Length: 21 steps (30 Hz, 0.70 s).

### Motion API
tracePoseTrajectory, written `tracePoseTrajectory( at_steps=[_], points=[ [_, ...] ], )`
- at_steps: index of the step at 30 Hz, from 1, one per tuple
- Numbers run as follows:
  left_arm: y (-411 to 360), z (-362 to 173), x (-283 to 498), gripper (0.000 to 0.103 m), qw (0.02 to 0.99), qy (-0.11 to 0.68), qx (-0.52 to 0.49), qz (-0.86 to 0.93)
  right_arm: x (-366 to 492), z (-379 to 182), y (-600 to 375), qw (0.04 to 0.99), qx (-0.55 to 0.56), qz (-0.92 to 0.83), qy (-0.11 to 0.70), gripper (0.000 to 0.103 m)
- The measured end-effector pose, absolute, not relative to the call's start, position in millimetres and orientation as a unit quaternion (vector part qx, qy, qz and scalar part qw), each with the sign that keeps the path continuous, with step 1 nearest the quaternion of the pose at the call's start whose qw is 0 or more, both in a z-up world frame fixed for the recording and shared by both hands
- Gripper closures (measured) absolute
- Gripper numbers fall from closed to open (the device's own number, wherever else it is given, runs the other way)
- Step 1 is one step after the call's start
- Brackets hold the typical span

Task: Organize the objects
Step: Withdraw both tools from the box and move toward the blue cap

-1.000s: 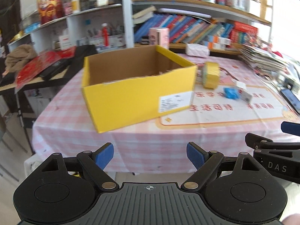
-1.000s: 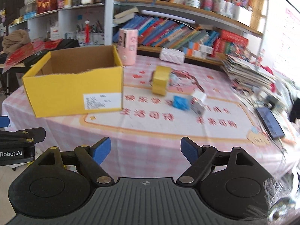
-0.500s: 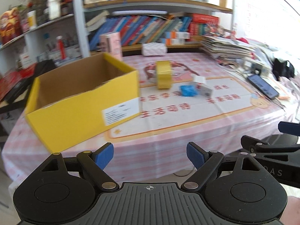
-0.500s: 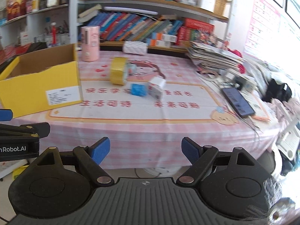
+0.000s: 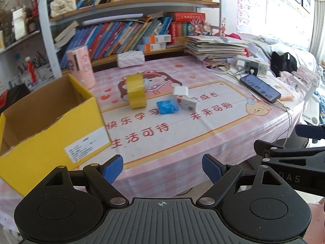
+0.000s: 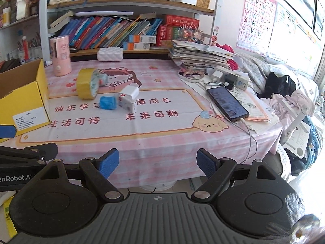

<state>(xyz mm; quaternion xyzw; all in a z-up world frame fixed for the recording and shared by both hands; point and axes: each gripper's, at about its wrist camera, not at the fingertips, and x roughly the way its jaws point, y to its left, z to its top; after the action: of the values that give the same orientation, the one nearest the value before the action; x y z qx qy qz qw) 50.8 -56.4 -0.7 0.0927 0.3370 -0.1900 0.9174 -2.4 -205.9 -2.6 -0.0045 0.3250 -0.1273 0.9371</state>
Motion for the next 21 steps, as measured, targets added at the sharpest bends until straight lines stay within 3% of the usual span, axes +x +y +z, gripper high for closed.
tracePoseTrajectory(
  at_steps=[21],
  points=[
    [-43,-11,91,0.016,0.925,0.347,0.052,-0.148,50,-16,-206,0.934,-0.011,-0.076,0.349,0.02]
  ],
)
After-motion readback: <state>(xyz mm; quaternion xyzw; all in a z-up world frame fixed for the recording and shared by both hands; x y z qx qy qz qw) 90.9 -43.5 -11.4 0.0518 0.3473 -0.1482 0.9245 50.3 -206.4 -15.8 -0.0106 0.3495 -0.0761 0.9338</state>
